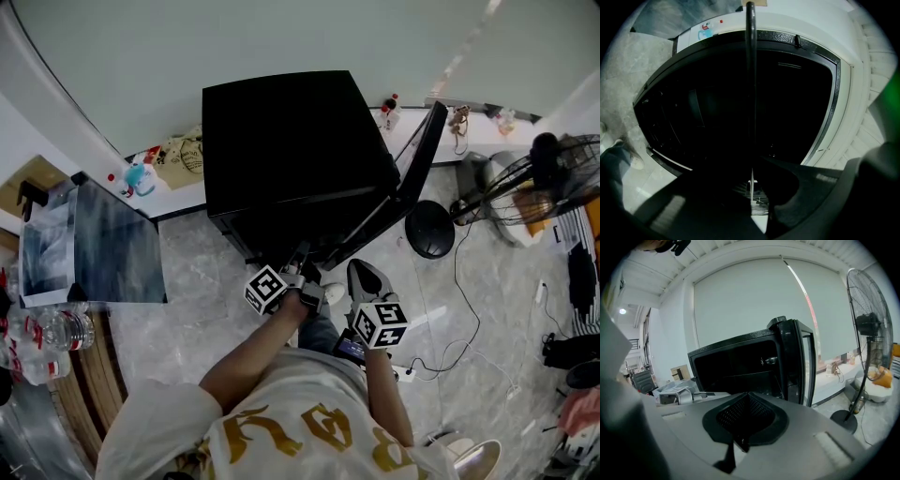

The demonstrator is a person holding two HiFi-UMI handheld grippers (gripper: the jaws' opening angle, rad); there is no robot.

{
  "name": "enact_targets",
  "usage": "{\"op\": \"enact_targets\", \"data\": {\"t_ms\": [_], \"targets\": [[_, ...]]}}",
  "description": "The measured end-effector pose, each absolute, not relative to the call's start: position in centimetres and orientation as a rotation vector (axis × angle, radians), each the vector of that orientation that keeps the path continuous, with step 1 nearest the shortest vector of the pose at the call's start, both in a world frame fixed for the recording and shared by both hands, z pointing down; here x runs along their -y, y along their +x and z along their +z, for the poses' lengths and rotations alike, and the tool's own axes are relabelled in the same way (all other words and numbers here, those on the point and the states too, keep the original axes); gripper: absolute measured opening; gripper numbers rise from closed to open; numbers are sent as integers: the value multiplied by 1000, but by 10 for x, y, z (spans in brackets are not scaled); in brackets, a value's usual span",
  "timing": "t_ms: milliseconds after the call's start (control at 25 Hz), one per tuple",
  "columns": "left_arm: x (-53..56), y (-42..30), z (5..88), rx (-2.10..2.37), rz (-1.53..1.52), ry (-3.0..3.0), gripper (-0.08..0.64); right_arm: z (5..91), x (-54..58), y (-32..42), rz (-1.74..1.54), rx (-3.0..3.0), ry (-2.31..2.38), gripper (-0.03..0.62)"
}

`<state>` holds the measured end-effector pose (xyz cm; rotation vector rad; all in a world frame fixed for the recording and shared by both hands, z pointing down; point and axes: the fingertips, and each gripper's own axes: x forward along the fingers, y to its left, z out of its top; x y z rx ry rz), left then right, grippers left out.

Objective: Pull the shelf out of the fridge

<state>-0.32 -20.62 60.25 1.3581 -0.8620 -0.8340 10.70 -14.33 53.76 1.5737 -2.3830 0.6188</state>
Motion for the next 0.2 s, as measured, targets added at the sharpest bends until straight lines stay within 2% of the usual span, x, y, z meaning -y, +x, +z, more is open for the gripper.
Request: {"op": "enact_targets", "data": {"t_ms": [200], "targets": [[206,-4,604,861,-837,1352,18,538,142,106,618,2379,1573,18]]}}
